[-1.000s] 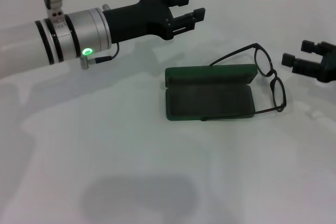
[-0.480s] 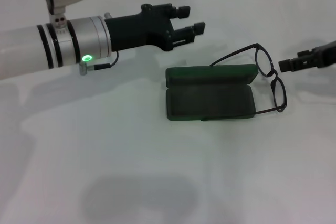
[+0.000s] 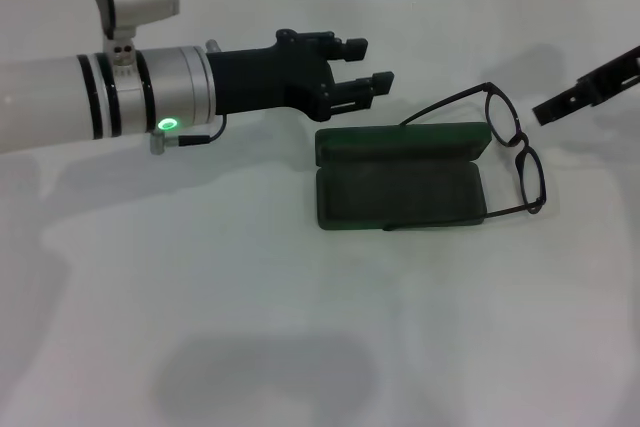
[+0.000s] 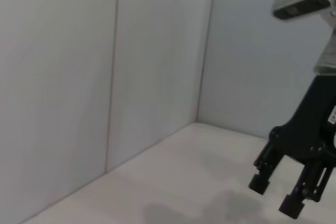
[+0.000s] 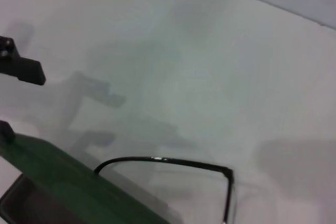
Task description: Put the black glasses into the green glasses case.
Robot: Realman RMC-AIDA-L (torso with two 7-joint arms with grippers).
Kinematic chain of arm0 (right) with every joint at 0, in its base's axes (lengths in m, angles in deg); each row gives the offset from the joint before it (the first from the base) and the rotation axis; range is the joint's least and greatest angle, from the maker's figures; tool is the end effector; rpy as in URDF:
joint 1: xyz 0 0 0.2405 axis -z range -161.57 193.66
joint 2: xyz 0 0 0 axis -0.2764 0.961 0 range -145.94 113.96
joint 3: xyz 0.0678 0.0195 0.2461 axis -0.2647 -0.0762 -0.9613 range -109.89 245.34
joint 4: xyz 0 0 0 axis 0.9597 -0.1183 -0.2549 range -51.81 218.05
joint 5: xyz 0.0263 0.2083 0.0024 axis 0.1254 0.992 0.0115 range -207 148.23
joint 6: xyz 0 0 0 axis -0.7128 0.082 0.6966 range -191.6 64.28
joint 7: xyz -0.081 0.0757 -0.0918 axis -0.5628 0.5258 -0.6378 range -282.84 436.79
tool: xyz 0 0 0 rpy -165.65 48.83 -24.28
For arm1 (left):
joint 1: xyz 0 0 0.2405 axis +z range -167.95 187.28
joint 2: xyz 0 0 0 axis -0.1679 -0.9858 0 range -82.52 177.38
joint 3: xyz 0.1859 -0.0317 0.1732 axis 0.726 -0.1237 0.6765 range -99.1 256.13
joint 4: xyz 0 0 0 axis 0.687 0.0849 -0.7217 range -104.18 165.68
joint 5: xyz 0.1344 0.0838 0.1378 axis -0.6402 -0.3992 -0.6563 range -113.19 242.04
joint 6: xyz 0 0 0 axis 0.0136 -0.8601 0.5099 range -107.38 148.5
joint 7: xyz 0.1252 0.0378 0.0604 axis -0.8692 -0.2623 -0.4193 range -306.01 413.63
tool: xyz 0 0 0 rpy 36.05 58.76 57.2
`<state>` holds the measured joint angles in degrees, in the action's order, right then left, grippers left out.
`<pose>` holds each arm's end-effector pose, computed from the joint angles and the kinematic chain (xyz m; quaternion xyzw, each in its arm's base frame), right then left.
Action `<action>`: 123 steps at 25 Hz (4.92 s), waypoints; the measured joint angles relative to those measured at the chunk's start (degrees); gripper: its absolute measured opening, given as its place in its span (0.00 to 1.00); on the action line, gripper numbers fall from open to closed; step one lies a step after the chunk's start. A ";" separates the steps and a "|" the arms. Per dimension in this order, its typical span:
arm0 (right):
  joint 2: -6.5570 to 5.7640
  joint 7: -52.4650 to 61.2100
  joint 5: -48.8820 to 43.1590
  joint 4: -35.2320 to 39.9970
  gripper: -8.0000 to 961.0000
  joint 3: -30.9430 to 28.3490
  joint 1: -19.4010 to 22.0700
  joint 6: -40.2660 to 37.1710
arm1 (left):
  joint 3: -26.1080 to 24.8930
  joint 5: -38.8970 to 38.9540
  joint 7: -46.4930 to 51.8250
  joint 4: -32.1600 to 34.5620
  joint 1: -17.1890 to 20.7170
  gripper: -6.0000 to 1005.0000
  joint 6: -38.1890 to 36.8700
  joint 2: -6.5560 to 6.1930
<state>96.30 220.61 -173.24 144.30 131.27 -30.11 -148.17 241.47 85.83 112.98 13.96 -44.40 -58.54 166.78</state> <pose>0.1770 0.4199 0.0518 -0.8979 0.3767 -0.0868 0.2107 -0.2015 0.3908 -0.0497 -0.9397 -0.1489 -0.2601 0.1646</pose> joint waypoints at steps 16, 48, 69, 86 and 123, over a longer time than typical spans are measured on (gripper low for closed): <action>3.22 0.45 -3.27 -5.74 0.78 6.52 -2.00 9.24 | 0.00 -0.40 -1.09 0.67 -1.58 0.56 3.68 0.27; 3.17 0.68 -3.98 -13.76 0.28 11.59 -2.85 16.14 | 0.00 -0.19 -3.29 3.45 -0.92 0.56 7.41 0.44; 1.95 -0.07 -6.07 -4.57 0.20 10.87 2.15 13.65 | -0.08 1.81 -3.12 3.87 -1.42 0.56 6.87 0.44; 2.80 -36.31 35.34 -2.68 0.11 -12.69 16.10 11.35 | 0.00 8.27 -0.74 3.21 -0.52 0.56 -9.18 -1.30; 2.10 -54.85 58.42 -31.45 0.11 -6.22 10.03 9.07 | -0.09 0.28 -0.79 7.76 -6.55 0.56 -17.00 -0.35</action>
<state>98.40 165.76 -114.82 112.84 125.05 -20.08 -139.10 241.38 86.10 112.20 21.72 -50.95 -75.54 166.43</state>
